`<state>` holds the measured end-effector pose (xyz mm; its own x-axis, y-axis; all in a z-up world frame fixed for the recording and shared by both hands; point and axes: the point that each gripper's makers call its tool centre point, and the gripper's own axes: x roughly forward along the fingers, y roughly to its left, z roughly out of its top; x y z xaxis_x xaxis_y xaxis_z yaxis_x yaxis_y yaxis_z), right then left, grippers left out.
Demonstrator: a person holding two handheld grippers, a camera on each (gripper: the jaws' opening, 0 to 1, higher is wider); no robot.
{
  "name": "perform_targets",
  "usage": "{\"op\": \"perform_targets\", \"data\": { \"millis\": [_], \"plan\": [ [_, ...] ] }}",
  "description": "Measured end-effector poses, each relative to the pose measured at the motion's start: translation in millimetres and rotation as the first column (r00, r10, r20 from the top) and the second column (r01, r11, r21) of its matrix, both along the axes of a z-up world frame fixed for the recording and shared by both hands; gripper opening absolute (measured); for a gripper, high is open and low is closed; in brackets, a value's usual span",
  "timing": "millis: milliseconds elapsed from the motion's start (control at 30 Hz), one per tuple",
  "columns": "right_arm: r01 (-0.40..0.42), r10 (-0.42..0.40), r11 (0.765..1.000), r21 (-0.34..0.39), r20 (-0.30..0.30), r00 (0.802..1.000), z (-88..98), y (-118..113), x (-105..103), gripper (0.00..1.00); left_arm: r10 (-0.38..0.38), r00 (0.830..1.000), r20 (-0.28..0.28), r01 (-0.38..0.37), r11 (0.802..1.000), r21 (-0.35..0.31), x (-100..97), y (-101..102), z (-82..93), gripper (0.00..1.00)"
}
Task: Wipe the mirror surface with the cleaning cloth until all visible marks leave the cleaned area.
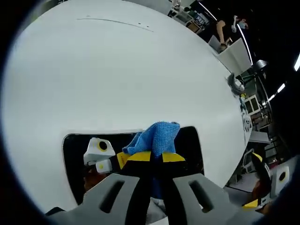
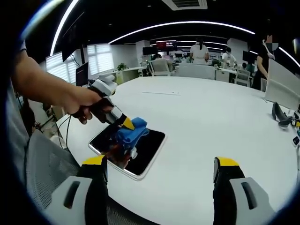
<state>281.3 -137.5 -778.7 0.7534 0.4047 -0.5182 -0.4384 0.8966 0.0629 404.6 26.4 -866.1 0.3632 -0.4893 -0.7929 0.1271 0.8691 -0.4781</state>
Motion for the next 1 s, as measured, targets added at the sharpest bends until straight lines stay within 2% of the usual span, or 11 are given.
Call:
{"op": "perform_targets", "data": {
  "millis": [267,1000],
  "plan": [
    [0.002,-0.002,1.0,0.0,0.001,1.0,-0.1,-0.3,0.1,0.93,0.002,1.0,0.007,-0.003,1.0,0.015,9.0,-2.7,0.6,0.02],
    [0.0,0.0,1.0,0.001,0.004,1.0,0.6,-0.1,0.3,0.92,-0.007,1.0,-0.007,0.007,1.0,0.016,7.6,1.7,0.1,0.02]
  ]
}}
